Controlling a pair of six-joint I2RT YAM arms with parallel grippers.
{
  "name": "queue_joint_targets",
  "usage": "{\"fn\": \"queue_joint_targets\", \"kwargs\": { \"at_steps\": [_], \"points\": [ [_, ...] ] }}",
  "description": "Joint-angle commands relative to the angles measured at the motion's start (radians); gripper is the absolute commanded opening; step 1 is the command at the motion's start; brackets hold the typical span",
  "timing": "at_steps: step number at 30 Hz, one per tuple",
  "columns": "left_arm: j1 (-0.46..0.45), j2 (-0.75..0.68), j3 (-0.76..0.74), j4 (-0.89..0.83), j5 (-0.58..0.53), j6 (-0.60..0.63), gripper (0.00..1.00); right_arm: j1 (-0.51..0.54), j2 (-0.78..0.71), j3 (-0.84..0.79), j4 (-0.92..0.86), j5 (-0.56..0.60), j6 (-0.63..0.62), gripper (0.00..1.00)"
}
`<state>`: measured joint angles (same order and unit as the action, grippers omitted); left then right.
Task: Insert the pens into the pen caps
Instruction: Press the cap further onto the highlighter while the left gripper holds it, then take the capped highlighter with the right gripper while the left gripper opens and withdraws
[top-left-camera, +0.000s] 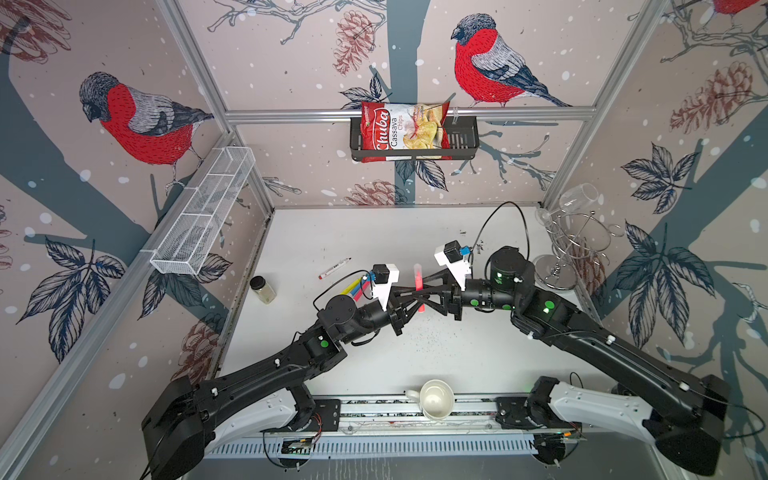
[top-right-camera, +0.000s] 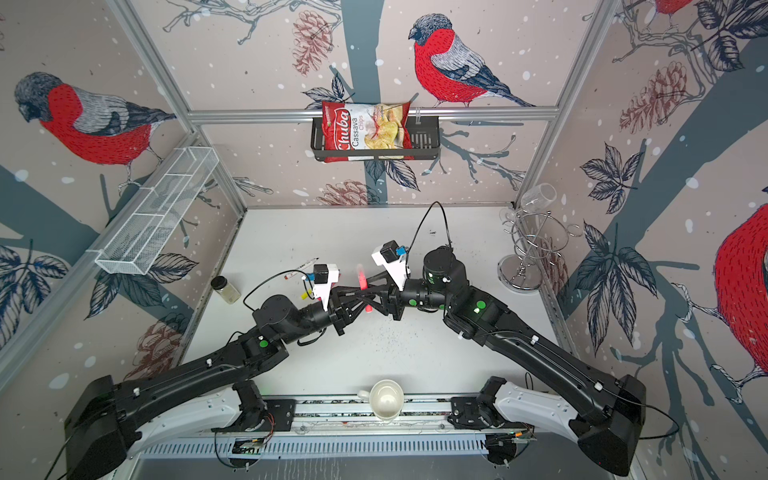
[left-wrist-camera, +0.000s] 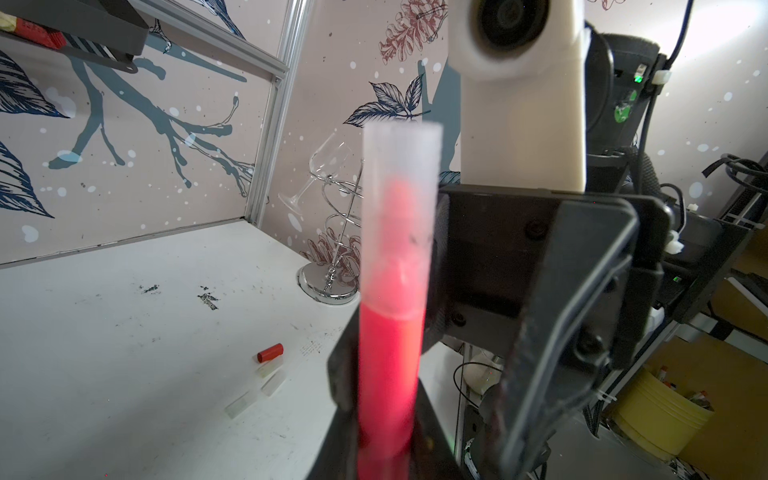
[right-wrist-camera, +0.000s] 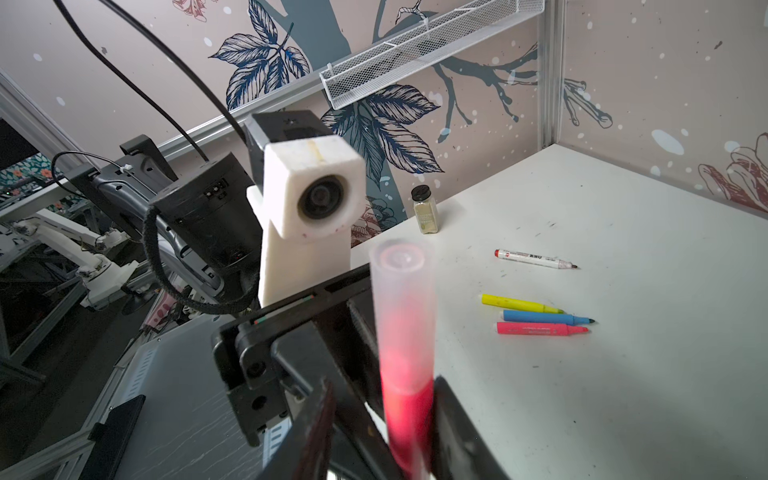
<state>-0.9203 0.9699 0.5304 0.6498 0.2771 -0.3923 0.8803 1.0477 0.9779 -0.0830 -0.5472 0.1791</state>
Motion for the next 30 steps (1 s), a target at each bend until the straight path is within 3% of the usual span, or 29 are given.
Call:
{"fn": "queue_joint_targets", "kwargs": {
  "at_steps": [1, 10, 12, 15, 17, 24, 30],
  "points": [
    [0.0, -0.005, 0.006, 0.028, -0.004, 0.009, 0.0, 0.001, 0.013, 0.005, 0.002, -0.002, -0.018, 0.27],
    [0.0, -0.018, 0.001, -0.003, -0.018, 0.018, 0.0, 0.002, 0.042, 0.017, -0.014, 0.05, -0.021, 0.09],
    [0.0, -0.029, 0.0, -0.032, -0.053, 0.018, 0.25, -0.001, 0.038, 0.012, -0.008, 0.125, -0.004, 0.08],
    [0.0, -0.046, -0.001, -0.075, -0.095, 0.027, 0.54, -0.024, 0.041, 0.01, -0.002, 0.183, 0.02, 0.06],
    [0.0, -0.065, -0.011, -0.102, -0.13, 0.027, 0.64, -0.051, 0.048, 0.008, 0.001, 0.201, 0.04, 0.05],
    [0.0, -0.146, -0.049, -0.277, -0.306, 0.006, 0.67, -0.166, 0.122, 0.032, -0.061, 0.297, 0.089, 0.06],
    [0.0, -0.178, -0.089, -0.372, -0.335, -0.038, 0.67, -0.297, 0.282, 0.108, -0.159, 0.334, 0.109, 0.06]
  ]
}}
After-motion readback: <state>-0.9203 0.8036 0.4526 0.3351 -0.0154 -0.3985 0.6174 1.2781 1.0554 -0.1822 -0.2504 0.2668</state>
